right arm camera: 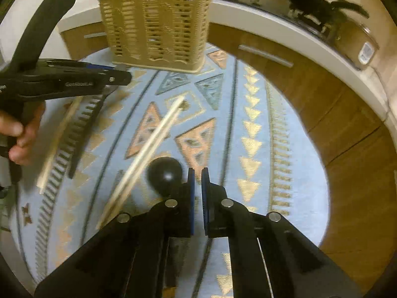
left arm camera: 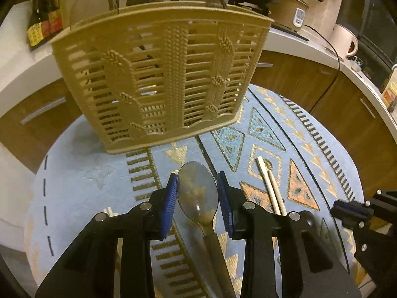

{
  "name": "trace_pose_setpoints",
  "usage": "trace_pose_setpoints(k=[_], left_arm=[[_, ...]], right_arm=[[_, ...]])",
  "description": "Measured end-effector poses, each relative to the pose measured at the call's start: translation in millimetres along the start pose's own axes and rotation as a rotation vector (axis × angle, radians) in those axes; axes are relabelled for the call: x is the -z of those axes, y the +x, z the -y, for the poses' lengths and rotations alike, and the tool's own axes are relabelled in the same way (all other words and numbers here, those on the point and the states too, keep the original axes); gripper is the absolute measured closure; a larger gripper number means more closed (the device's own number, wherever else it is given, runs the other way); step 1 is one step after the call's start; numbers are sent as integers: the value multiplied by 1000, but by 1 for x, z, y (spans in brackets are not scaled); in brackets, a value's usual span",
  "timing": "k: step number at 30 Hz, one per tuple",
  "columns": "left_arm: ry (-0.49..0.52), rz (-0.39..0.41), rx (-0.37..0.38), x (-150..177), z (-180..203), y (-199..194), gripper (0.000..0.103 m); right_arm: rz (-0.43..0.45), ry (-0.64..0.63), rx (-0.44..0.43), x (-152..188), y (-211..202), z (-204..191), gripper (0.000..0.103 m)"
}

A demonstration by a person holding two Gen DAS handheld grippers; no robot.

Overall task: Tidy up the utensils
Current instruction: 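Close the right tool on the black ladle handle while the left tool grasps a clear spoon, then lift the right tool's black ladle over the basket while the left tool carries its spoon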

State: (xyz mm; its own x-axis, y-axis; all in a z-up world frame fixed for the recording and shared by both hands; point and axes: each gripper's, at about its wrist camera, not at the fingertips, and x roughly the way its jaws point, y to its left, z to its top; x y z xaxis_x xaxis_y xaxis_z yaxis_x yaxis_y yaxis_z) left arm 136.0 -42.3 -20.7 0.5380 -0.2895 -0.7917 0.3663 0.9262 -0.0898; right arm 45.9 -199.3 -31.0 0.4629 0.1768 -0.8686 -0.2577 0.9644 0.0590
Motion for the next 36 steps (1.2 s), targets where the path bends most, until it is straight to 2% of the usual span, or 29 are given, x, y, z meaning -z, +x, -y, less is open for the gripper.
trace_pose_setpoints(k=[3, 6, 9, 10, 11, 14, 16, 19, 24, 26, 27, 30, 33, 36], left_arm=[[9, 1, 6, 2, 0, -3, 73], [18, -4, 8, 3, 1, 1, 72], [21, -5, 13, 0, 1, 5, 72], [20, -5, 17, 0, 0, 5, 72], [19, -5, 21, 0, 0, 6, 73], [25, -5, 28, 2, 2, 6, 72], [29, -7, 29, 2, 2, 8, 73], [26, -7, 36, 3, 1, 7, 72], [25, -10, 39, 3, 0, 8, 72], [24, -9, 40, 3, -1, 9, 72], [24, -6, 41, 2, -1, 9, 72], [23, 16, 45, 2, 0, 3, 72], [25, 71, 66, 3, -2, -13, 73], [12, 157, 94, -1, -8, -40, 73]], right_arm=[[-25, 35, -123, -2, 2, 5, 98], [-54, 19, -150, 2, 2, 1, 93], [-95, 18, -167, 6, 8, -8, 69], [-103, 31, -177, 7, 9, -7, 50], [-99, 48, -184, 8, 9, -5, 36], [-82, 60, -170, 5, 7, -3, 36], [-111, 48, -126, 1, 12, -5, 37], [-175, 69, -144, -4, 25, -2, 47], [-212, 5, -103, -15, 32, -14, 49], [-223, -55, -51, -19, 35, -26, 63], [-222, -71, -55, -21, 35, -29, 69], [-238, -77, -72, -26, 33, -34, 69], [-185, -48, -124, -29, 23, -26, 69], [-70, 12, -194, -37, -9, -12, 69]])
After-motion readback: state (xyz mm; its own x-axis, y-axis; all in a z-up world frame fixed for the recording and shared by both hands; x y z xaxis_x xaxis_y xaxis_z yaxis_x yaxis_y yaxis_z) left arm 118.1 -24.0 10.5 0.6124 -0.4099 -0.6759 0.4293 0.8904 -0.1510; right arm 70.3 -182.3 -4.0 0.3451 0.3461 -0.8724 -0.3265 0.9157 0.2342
